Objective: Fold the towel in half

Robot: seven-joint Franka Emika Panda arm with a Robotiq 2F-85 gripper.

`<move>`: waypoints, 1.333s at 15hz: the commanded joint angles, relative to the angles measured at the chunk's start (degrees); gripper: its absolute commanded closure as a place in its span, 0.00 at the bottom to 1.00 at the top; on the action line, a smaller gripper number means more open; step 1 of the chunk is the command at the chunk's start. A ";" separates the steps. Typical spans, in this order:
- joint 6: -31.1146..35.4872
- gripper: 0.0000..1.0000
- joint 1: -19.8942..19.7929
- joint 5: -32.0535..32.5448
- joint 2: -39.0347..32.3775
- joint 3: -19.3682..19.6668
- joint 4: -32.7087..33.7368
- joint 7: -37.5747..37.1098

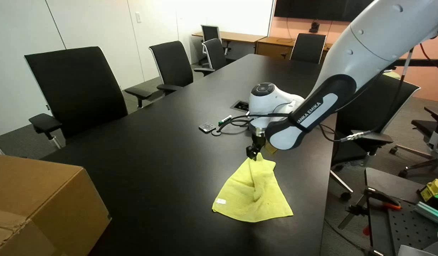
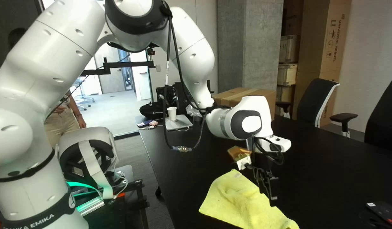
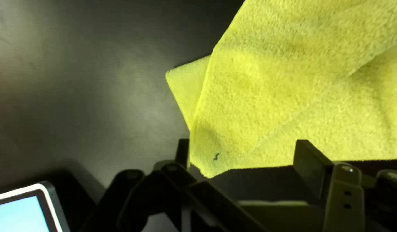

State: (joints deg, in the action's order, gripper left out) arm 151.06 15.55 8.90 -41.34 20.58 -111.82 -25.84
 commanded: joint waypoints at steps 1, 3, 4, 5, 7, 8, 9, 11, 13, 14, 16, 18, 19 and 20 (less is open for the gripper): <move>-0.04 0.00 2.33 2.02 6.85 -3.13 -8.77 0.15; 0.77 0.00 3.39 2.57 8.57 -5.44 -11.98 0.03; 1.63 0.00 2.58 1.96 9.44 -7.92 -13.72 1.80; 2.29 0.00 3.02 2.24 9.69 -9.05 -14.79 1.89; 3.79 0.01 1.65 1.47 9.54 -13.01 -16.63 4.99; 5.05 0.00 1.65 1.55 8.30 -13.85 -16.92 5.34; 6.65 0.00 1.57 1.32 7.38 -14.49 -17.32 5.45; 9.79 0.00 1.28 0.63 5.85 -15.07 -18.10 5.72; 12.26 0.00 0.43 -0.27 3.92 -15.19 -18.28 6.60; 12.54 0.00 -0.29 -0.92 3.14 -15.27 -18.21 7.17; 13.06 0.00 -1.40 -1.58 1.60 -14.83 -18.00 7.93; 13.57 0.00 -2.87 -2.50 0.76 -14.89 -18.28 9.03; 13.87 0.00 -3.53 -2.89 0.38 -14.97 -18.28 9.74; 14.34 0.00 -3.88 -3.13 0.04 -14.88 -18.19 10.20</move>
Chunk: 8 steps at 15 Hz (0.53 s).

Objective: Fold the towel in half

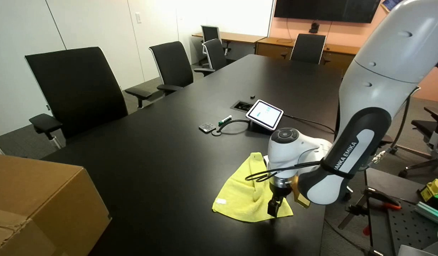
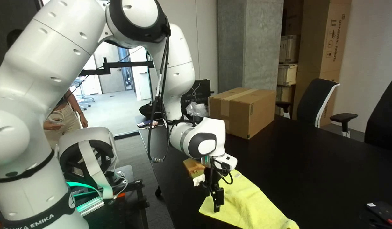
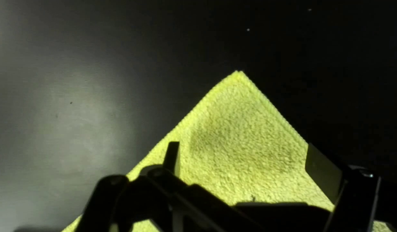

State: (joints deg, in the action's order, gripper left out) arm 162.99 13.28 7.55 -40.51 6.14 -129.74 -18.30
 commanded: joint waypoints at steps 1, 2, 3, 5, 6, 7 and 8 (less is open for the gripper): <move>3.08 0.00 -2.33 -2.07 -1.22 -0.70 -0.14 3.36; 3.21 0.00 -2.99 -2.31 -1.23 -1.17 -0.13 4.19; 3.48 0.00 -3.48 -2.51 -1.50 -1.48 0.03 4.86; 3.30 0.00 -4.40 -3.15 -1.64 -2.29 0.14 6.13; 2.98 0.00 -4.65 -3.35 -1.76 -2.51 0.20 6.69; 2.34 0.06 -5.21 -3.79 -1.96 -3.00 0.32 7.18; 2.06 0.26 -5.73 -4.17 -1.96 -3.43 0.23 7.63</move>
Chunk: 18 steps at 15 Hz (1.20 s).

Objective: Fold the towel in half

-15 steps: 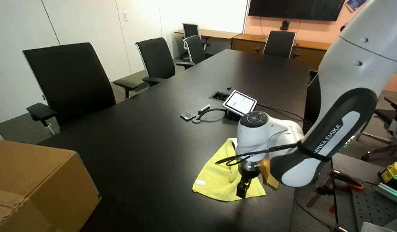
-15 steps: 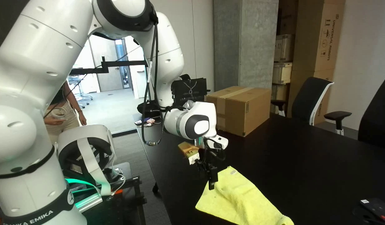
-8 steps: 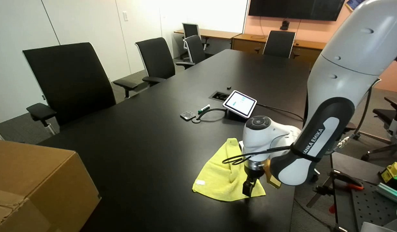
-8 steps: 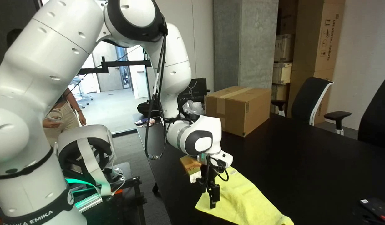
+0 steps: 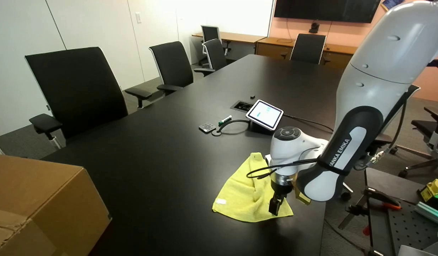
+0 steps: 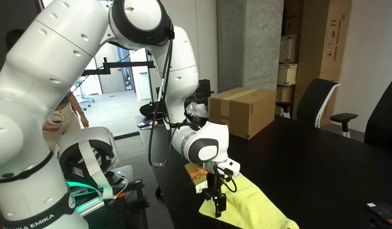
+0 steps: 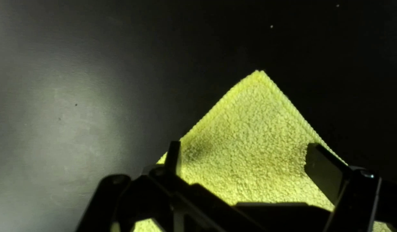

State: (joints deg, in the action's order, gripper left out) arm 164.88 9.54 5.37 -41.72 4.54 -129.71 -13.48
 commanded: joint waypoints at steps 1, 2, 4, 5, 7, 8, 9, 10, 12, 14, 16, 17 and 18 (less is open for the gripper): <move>-0.05 0.35 -2.30 -2.23 -0.65 -2.18 -0.14 3.21; -0.47 0.42 -2.46 -2.46 -0.64 -2.39 -0.29 3.33; -1.04 0.57 -2.12 -2.55 0.15 -1.92 -1.14 2.98; -0.85 0.66 -2.30 -2.60 0.53 -2.05 -1.73 3.11; -2.39 0.80 -1.19 -2.69 1.85 -1.13 -3.00 1.99; -3.63 0.88 -0.77 -2.74 2.79 -0.82 -3.76 1.53; -5.09 0.95 -0.84 -2.85 3.98 -1.01 -4.58 1.48; -6.51 0.99 -0.76 -2.87 5.21 -1.06 -5.30 1.33; -10.08 0.99 -0.59 -2.19 8.44 -1.06 -6.62 1.69; -13.31 0.98 0.99 -0.77 10.63 0.28 -6.36 0.42; -15.85 0.98 2.76 1.31 12.25 1.60 -5.06 -0.91; -17.26 1.00 4.01 2.96 12.50 2.52 -3.66 -2.01; -18.33 0.98 5.33 4.92 13.09 3.53 -2.67 -3.66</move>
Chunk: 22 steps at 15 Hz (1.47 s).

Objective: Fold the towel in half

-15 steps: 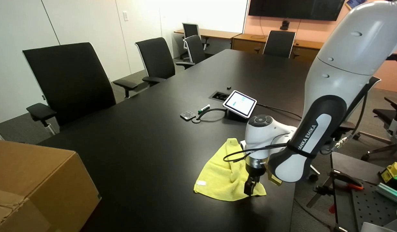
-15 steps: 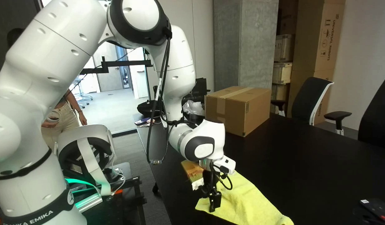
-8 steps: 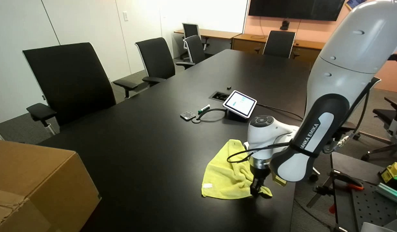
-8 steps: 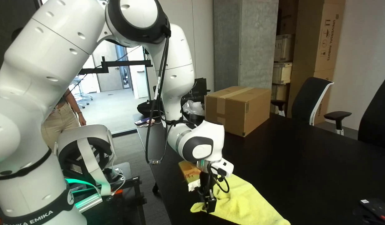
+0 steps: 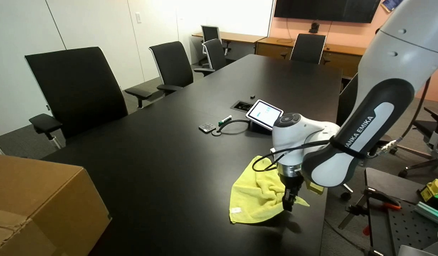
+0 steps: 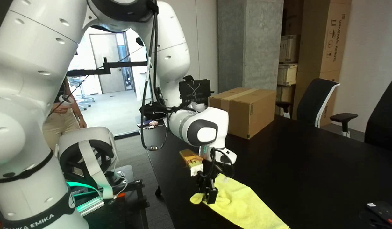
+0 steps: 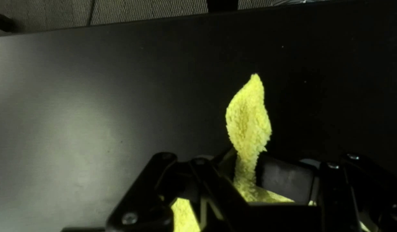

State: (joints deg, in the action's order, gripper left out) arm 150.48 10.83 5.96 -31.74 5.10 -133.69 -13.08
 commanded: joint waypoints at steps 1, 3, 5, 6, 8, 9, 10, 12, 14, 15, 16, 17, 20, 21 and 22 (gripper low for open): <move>-4.74 0.99 4.86 6.33 3.15 3.42 2.79 -4.88; -5.52 0.98 6.90 11.27 2.19 4.47 6.41 -6.99; -5.41 0.98 7.64 14.33 0.24 4.01 10.60 -7.22; -5.08 0.98 8.13 15.79 -0.94 3.96 12.71 -7.57; -4.81 0.98 9.20 18.07 -3.31 4.07 16.89 -8.84; -4.28 0.97 10.06 19.05 -4.48 4.61 18.85 -10.69; -4.13 0.97 10.10 18.46 -5.50 4.36 20.76 -11.85; -3.93 0.90 10.04 16.78 -7.27 3.92 23.93 -13.84; -3.80 0.68 10.30 16.28 -8.41 4.10 25.97 -15.41; -3.59 0.59 10.51 16.51 -8.46 4.43 26.29 -16.07; -3.63 0.52 10.52 16.75 -7.90 4.64 26.01 -16.14; -3.20 0.43 10.52 17.10 -6.69 5.06 24.96 -16.44; -2.86 0.21 11.12 19.41 0.76 7.11 18.61 -16.68; -3.09 0.14 11.17 20.23 4.70 7.73 15.53 -16.52; -4.08 0.06 10.34 19.63 7.30 7.17 13.85 -15.82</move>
State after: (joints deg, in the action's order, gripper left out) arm 146.77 20.85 24.08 -35.07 11.20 -111.20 -28.63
